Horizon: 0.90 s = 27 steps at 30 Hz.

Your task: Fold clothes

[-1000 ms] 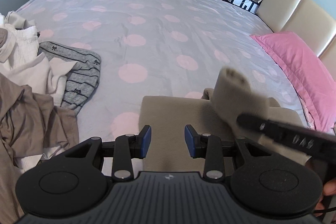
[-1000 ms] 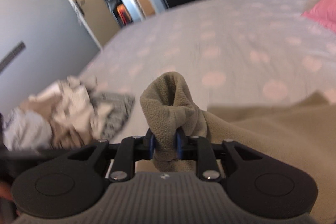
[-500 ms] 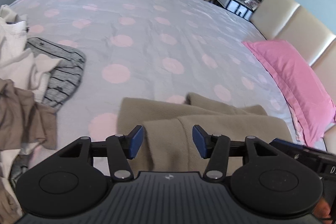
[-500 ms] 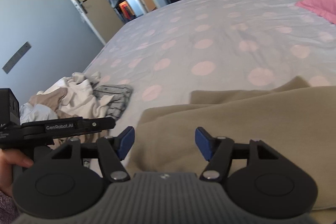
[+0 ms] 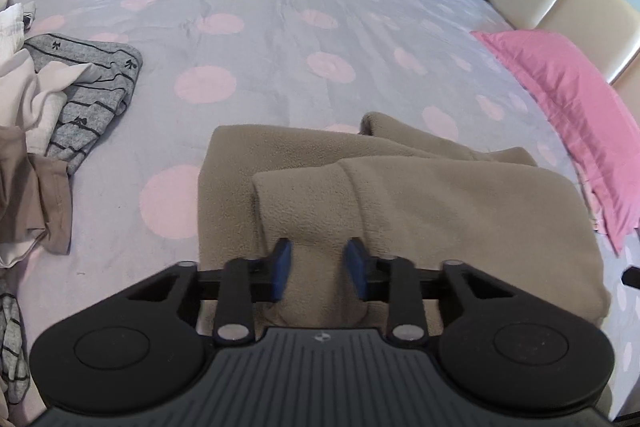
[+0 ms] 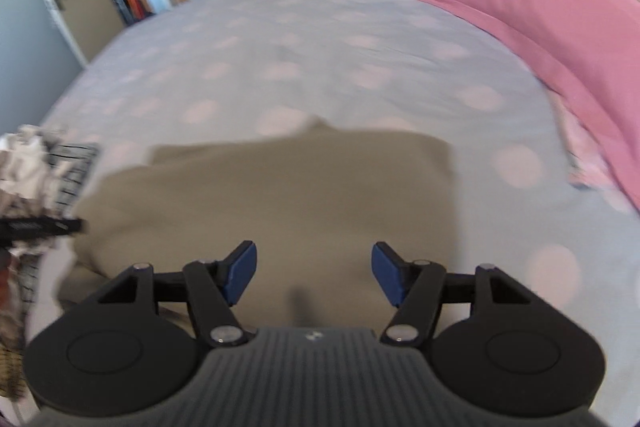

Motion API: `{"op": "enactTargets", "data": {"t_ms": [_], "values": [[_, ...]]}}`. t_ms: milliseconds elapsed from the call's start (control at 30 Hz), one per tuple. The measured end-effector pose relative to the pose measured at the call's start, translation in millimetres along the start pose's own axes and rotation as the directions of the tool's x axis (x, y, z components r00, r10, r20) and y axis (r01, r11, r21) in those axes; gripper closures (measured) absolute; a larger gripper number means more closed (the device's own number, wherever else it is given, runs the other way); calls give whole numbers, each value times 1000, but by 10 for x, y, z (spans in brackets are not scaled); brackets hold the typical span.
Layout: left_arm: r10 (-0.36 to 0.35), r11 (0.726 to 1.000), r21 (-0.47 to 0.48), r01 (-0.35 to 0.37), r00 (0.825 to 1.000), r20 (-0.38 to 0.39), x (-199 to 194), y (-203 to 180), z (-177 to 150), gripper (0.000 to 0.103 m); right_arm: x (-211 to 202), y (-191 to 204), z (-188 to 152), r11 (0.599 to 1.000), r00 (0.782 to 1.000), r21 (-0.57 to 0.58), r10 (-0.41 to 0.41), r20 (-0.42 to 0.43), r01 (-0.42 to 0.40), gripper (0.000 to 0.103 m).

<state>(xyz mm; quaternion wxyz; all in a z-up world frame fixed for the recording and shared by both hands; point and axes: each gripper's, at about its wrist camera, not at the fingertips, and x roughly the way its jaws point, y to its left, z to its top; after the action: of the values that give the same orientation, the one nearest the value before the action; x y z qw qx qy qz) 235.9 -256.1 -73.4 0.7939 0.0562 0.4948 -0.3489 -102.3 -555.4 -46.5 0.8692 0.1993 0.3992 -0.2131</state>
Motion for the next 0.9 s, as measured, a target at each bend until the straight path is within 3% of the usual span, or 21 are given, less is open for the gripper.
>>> {"op": "enactTargets", "data": {"t_ms": [100,233,367,467,567,667,900], "values": [[35,999,14,-34,999,-12,52,-9,-23,96,81,-375,-166,996,998,56,-67,-12,67,36],[75,996,59,-74,997,-18,104,-56,-75,101,247,-739,-308,983,999,183,3,-37,4,36],[119,988,104,-115,992,-34,175,-96,-128,102,467,-831,-364,966,994,253,79,-76,-57,37],[137,984,117,-131,989,-47,231,-77,-148,103,642,-753,-454,977,988,214,47,-150,-14,56],[234,967,126,-222,968,-93,372,16,-176,103,766,-740,-558,984,984,173,-11,-178,43,57],[197,978,89,-190,977,-85,385,169,-242,103,837,-770,-630,983,984,174,-23,-178,54,57],[113,986,124,-109,993,-27,-36,165,-413,101,765,-751,-622,985,988,168,-22,-155,48,56]]}}
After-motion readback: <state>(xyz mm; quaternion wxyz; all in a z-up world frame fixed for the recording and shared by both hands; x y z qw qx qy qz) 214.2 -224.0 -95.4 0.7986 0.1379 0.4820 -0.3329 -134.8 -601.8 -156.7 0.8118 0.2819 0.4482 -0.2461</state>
